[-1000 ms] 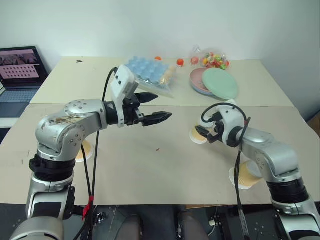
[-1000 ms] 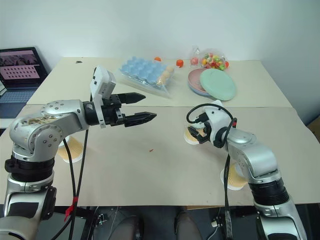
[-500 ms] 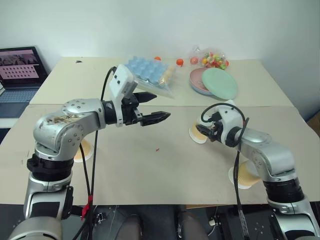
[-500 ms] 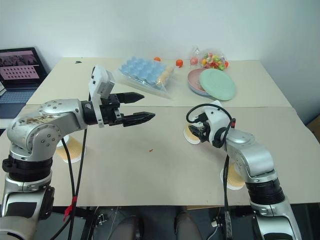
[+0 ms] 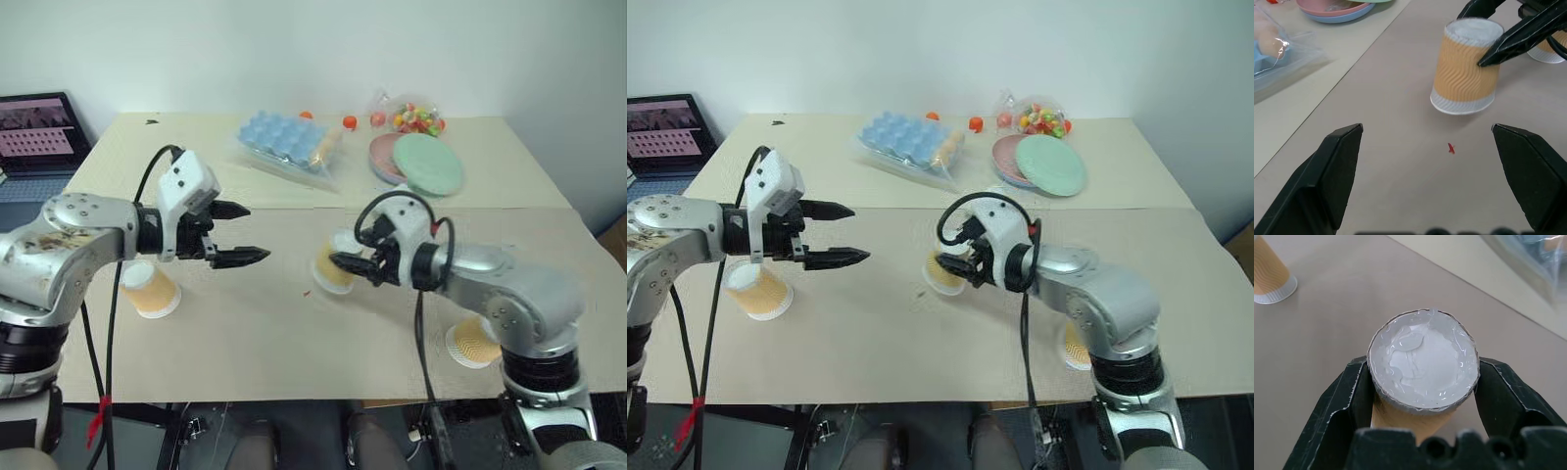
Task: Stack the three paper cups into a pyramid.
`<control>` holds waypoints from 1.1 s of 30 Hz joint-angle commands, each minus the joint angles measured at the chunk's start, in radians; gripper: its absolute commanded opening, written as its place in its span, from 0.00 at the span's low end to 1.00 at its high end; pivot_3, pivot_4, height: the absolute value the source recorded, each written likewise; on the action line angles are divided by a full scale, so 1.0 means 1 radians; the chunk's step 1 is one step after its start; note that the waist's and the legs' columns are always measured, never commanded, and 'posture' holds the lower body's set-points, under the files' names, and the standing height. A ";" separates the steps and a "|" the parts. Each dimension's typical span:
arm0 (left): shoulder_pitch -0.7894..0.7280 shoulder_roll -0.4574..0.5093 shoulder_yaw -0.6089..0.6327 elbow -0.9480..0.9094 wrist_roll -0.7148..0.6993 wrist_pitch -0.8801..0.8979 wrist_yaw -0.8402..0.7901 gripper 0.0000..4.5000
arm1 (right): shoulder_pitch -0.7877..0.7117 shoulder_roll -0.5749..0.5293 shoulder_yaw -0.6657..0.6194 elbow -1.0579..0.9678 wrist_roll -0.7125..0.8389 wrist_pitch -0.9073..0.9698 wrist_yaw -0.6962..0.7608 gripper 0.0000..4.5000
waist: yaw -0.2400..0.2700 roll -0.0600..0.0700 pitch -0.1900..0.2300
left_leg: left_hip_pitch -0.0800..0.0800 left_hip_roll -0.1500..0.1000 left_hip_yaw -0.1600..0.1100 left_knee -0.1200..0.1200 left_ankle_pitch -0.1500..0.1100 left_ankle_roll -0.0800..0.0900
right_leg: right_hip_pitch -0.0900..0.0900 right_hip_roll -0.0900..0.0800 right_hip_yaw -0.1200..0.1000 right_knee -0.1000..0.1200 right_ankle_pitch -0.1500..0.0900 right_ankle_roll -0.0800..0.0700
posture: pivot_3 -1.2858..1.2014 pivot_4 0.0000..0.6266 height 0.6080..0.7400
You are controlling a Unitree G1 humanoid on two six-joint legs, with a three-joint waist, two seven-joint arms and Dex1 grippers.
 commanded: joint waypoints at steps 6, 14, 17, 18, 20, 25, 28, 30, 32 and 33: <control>-0.034 -0.022 0.009 -0.006 0.022 -0.028 -0.010 1.00 | -0.042 0.063 0.220 0.060 -0.143 -0.179 0.004 0.61 | -0.008 0.000 0.000 | 0.000 0.000 0.000 0.000 0.000 0.000 | -0.001 0.000 0.000 0.000 0.000 0.000 | 0.52 0.24 0.97; -0.043 -0.052 0.009 -0.022 0.019 -0.009 -0.001 1.00 | -0.074 0.101 0.303 0.162 -0.238 -0.305 0.052 0.61 | -0.008 0.000 0.000 | 0.000 0.000 0.000 0.000 0.000 0.000 | -0.001 0.000 0.000 0.000 0.000 0.000 | 0.52 0.24 0.97; -0.045 -0.058 0.009 -0.023 0.020 -0.008 0.001 1.00 | -0.080 0.124 0.316 0.185 -0.261 -0.329 0.063 0.61 | -0.008 0.000 0.000 | 0.000 0.000 0.000 0.000 0.000 0.000 | -0.001 0.000 0.000 0.001 0.000 0.000 | 0.52 0.24 0.97; -0.044 -0.060 0.010 -0.024 0.020 -0.008 0.002 1.00 | -0.080 0.130 0.319 0.190 -0.268 -0.335 0.067 0.61 | -0.008 0.000 0.000 | 0.000 0.000 0.000 0.000 0.000 0.000 | -0.001 0.000 0.000 0.001 0.000 0.000 | 0.52 0.24 0.97; -0.039 -0.059 0.008 -0.029 0.022 -0.010 -0.002 1.00 | -0.080 0.145 0.321 0.198 -0.280 -0.342 0.070 0.61 | -0.008 0.000 0.000 | 0.000 0.000 0.000 0.000 0.000 0.000 | -0.001 0.000 0.000 0.001 0.000 0.000 | 0.52 0.24 0.97; -0.035 -0.052 0.009 -0.033 0.021 -0.009 -0.012 1.00 | -0.073 0.173 0.314 0.204 -0.301 -0.347 0.077 0.72 | -0.008 0.000 0.000 | 0.000 0.000 0.000 0.000 0.000 0.000 | -0.001 0.000 0.000 0.001 0.000 0.000 | 0.52 0.24 0.97; -0.034 -0.043 0.007 -0.033 0.023 -0.010 -0.023 1.00 | -0.069 0.189 0.306 0.206 -0.306 -0.345 0.082 0.96 | -0.008 0.000 0.000 | 0.000 0.000 0.000 0.000 0.000 0.000 | -0.001 0.000 0.000 0.001 0.000 0.000 | 0.52 0.24 0.97; -0.035 -0.042 0.006 -0.033 0.024 -0.010 -0.026 1.00 | -0.069 0.193 0.301 0.204 -0.308 -0.340 0.086 0.99 | -0.008 0.000 0.000 | 0.000 0.000 0.000 0.000 0.000 0.000 | -0.001 0.000 0.000 0.001 0.000 0.000 | 0.52 0.24 0.97; -0.035 -0.039 0.006 -0.033 0.023 -0.010 -0.031 1.00 | -0.069 0.195 0.295 0.201 -0.307 -0.333 0.092 0.99 | -0.008 0.000 0.000 | 0.000 0.000 0.000 0.000 0.000 0.000 | -0.001 0.000 0.000 0.001 0.000 0.000 | 0.52 0.24 0.97; -0.033 -0.035 0.008 -0.036 0.020 -0.008 -0.036 1.00 | -0.069 0.194 0.287 0.195 -0.303 -0.325 0.095 0.99 | -0.008 0.000 0.000 | 0.000 0.000 0.000 0.000 0.000 0.000 | -0.001 0.000 0.000 0.001 0.000 0.000 | 0.52 0.24 0.97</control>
